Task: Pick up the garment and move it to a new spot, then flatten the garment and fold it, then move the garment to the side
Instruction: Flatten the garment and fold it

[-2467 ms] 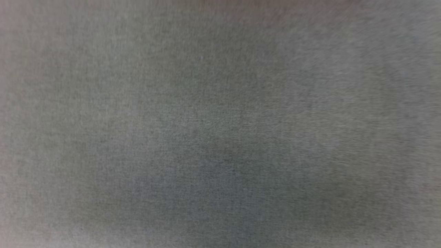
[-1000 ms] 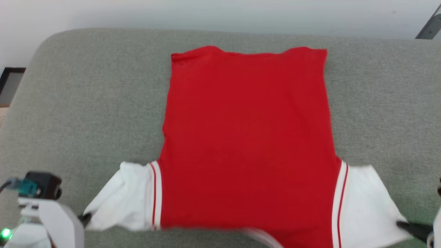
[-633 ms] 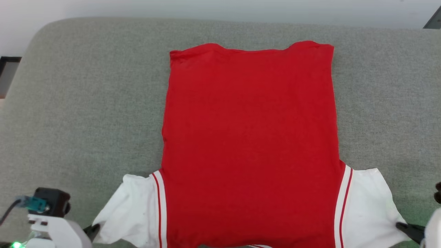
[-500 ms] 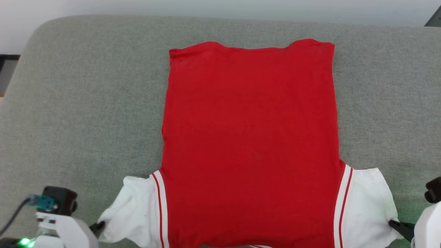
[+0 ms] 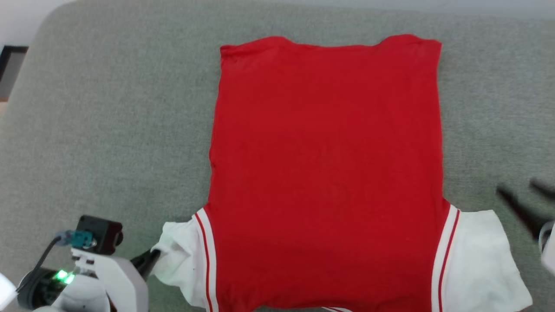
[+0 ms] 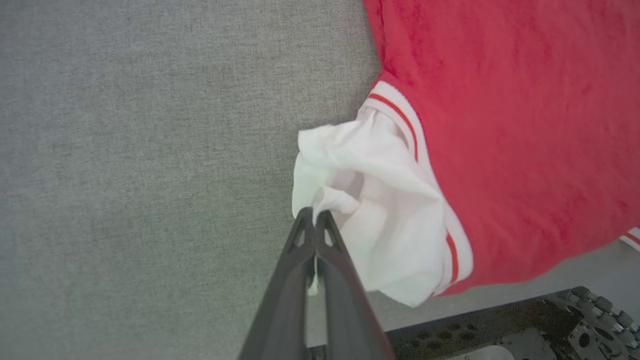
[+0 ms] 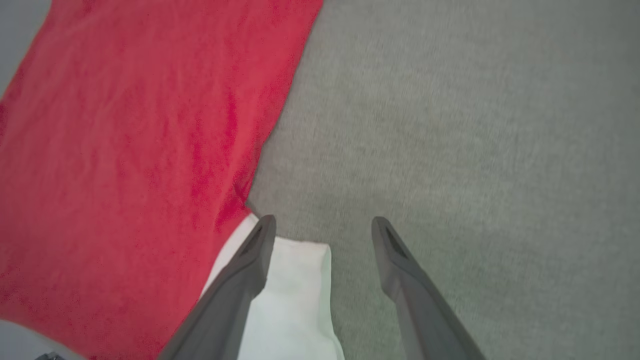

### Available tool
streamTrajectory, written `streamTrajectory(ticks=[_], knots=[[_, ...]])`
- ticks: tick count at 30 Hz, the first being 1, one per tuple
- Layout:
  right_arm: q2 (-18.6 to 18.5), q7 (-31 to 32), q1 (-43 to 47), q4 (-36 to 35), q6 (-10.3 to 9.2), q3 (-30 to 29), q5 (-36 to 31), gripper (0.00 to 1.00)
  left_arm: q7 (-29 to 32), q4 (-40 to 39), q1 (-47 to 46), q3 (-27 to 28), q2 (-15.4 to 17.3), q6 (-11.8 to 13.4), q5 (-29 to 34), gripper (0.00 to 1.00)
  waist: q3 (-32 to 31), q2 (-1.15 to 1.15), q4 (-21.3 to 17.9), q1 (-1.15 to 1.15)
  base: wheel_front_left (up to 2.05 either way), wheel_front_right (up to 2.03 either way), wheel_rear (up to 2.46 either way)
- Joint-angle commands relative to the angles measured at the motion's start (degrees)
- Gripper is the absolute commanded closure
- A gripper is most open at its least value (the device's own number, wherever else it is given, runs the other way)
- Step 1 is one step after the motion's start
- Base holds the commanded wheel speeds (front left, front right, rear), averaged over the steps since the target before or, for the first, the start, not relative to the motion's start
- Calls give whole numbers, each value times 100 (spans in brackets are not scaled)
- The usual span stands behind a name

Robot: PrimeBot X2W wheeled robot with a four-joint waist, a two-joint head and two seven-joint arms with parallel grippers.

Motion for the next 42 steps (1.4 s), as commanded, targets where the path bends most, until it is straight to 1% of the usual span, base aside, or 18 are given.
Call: streamTrajectory(ticks=[1, 3, 6, 11, 15, 17, 19, 20, 24, 27, 32, 33, 34, 35, 38, 42], knots=[[103, -192, -368, -97, -9, -69, -163, 0, -35, -10, -132, -19, -67, -34, 94, 100, 189, 0, 110, 0, 0, 0, 0], [167, -482, -830, -70, -9, 6, -435, 0, -52, -22, -267, -44, -157, -71, 158, 100, 320, 0, 172, 0, 0, 0, 0], [261, -942, -1653, 342, -9, 213, -746, 0, -42, -14, -470, -95, -297, -134, 249, 100, 527, 0, 287, 0, 0, 0, 0], [251, -1477, -2993, 1670, -9, 622, -1075, 0, -13, 55, -808, -227, -561, -280, 375, 100, 848, 0, 551, 0, 0, 0, 0], [198, -1616, -3908, 2828, -9, 878, -1215, 0, 7, 163, -1061, -346, -793, -413, 459, 100, 1053, 0, 798, 0, 0, 0, 0], [195, -1524, -4290, 3402, -9, 952, -1277, 0, 7, 232, -1154, -398, -895, -479, 473, 100, 1119, 0, 905, 0, 0, 0, 0], [205, -1301, -4642, 3965, -9, 1005, -1358, 0, 1, 311, -1233, -449, -999, -555, 485, 100, 1171, 0, 1001, 0, 0, 0, 0], [205, -1301, -4642, 3965, -9, 1005, -1358, 0, 1, 311, -1233, -449, -999, -555, 485, 100, 1171, 0, 1001, 0, 0, 0, 0], [247, -793, -5258, 4890, -9, 1025, -1520, 0, -21, 487, -1369, -525, -1160, -671, 503, 100, 1241, 0, 1188, 0, 0, 0, 0], [274, -500, -5606, 5443, -9, 1014, -1686, 0, -47, 597, -1450, -569, -1262, -752, 499, 100, 1278, 0, 1303, 0, 0, 0, 0], [355, -3, -5955, 6420, -10, 816, -1979, 0, -80, 758, -1539, -620, -1384, -858, 469, 100, 1322, 0, 1435, 0, 0, 0, 0], [387, 95, -5999, 6566, -10, 825, -2038, 76, -87, 785, -1553, -623, -1400, -872, 465, 100, 1325, 0, 1447, 0, 0, 0, 0], [376, 203, -6022, 6711, -10, 854, -2119, 100, -90, 818, -1557, -626, -1415, -892, 455, 100, 1324, 0, 1452, 0, 0, 0, 0], [345, 261, -6050, 6809, -10, 889, -2192, 100, -104, 844, -1559, -629, -1429, -900, 445, 100, 1321, 0, 1453, 0, 0, 0, 0], [249, 30, -6206, 6843, -11, 819, -2350, 100, -139, 923, -1563, -615, -1459, -937, 425, 100, 1292, 0, 1422, 0, 0, 0, 0], [237, -107, -6207, 6711, -12, 968, -2363, 100, -195, 1001, -1489, -565, -1414, -923, 385, 100, 1155, 0, 1271, 0, 0, 0, 0]])
